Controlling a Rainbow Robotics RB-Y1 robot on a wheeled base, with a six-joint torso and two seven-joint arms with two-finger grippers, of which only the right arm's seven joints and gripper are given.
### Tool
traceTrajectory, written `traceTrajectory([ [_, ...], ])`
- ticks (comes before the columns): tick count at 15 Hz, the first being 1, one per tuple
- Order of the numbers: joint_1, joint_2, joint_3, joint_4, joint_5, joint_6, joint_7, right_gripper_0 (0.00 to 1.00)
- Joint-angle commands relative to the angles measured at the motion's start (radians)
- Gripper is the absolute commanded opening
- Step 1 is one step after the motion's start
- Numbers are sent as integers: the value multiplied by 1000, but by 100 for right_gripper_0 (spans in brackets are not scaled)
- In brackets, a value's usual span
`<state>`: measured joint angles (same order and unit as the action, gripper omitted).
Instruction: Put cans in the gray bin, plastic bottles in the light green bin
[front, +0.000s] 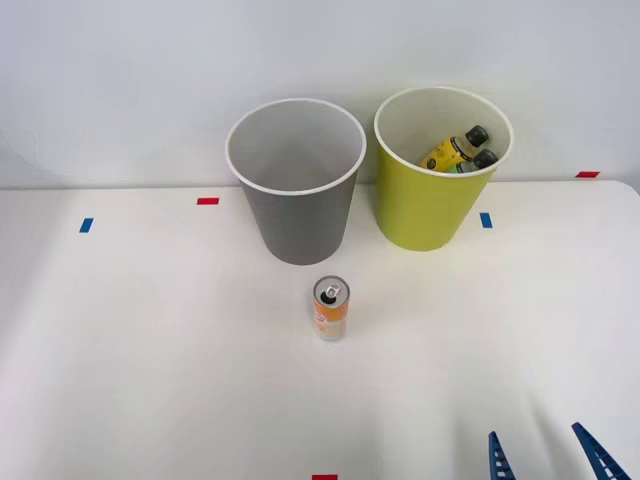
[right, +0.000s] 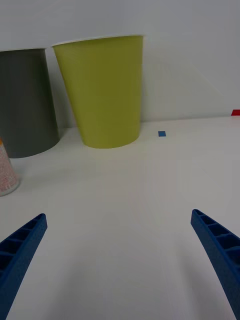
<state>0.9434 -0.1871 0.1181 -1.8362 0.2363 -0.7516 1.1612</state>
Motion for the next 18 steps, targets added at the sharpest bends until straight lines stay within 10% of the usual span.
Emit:
traceTrajectory([
  [1, 0, 0, 0, 0, 0, 0, 0, 100],
  [18, 0, 0, 0, 0, 0, 0, 0, 100],
])
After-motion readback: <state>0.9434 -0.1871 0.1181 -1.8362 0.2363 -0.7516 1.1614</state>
